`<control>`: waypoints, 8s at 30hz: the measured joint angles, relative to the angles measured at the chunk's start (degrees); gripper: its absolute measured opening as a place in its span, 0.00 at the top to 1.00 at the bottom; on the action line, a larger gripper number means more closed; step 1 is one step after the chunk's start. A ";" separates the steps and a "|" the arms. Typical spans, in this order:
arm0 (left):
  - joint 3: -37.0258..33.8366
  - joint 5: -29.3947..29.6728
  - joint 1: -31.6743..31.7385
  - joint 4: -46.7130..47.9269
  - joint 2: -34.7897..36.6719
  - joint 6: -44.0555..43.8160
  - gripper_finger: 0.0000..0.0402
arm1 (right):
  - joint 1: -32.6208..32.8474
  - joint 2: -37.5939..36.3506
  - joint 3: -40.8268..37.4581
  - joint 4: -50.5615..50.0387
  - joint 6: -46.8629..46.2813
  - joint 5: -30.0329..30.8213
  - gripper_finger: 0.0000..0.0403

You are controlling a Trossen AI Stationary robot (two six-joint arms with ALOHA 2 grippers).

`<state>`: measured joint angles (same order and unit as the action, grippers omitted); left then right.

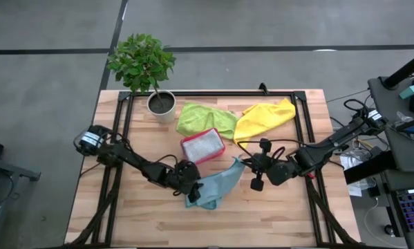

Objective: Fold microfiber towels
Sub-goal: Fold the blue microfiber cloth

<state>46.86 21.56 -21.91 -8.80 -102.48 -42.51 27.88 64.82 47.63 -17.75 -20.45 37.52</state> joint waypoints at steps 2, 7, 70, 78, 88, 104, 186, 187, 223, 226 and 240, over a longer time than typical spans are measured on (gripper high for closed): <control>0.03 -0.45 -0.04 0.07 -0.01 0.01 0.64 | 0.00 0.02 -0.08 -0.10 -0.04 0.00 0.98; -0.30 -1.69 -0.38 0.58 0.07 0.03 0.64 | 0.00 0.01 -0.13 -0.04 0.02 0.00 0.98; -2.64 -7.83 -5.94 13.48 20.22 2.50 0.82 | 0.33 5.73 1.16 -3.04 -3.12 -18.32 0.98; -2.61 -11.65 -6.03 7.22 11.91 0.79 0.76 | 0.35 12.85 1.14 -3.43 -3.68 -26.88 0.98; -2.61 -8.90 -6.09 6.45 11.37 5.47 0.76 | 0.35 17.46 1.25 -3.62 -4.66 -27.47 0.98; -2.57 -4.57 -6.03 12.21 13.95 9.88 0.62 | 0.24 17.44 1.29 -3.06 -4.66 -27.02 0.98; 2.06 -13.30 -14.22 22.68 11.39 -1.78 0.59 | 2.25 14.80 9.32 -19.29 -19.45 -16.94 0.98; 2.07 -12.20 -13.89 22.55 10.56 -1.09 0.60 | 2.25 14.82 9.32 -19.23 -19.45 -16.94 0.98; 2.11 -1.61 -12.19 21.87 9.12 -15.85 0.59 | 2.64 14.97 9.29 -19.22 -19.45 -16.51 0.98; 2.11 -1.92 -12.17 17.07 8.97 -11.48 0.58 | 2.64 14.97 9.29 -19.20 -19.45 -16.50 0.98; 2.11 5.19 -8.59 13.39 8.95 -7.66 0.58 | 2.64 14.97 9.29 -19.03 -19.43 -16.50 0.98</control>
<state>48.97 26.75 -30.50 4.59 -93.54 -50.17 30.52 79.79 56.93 -36.77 -39.88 21.02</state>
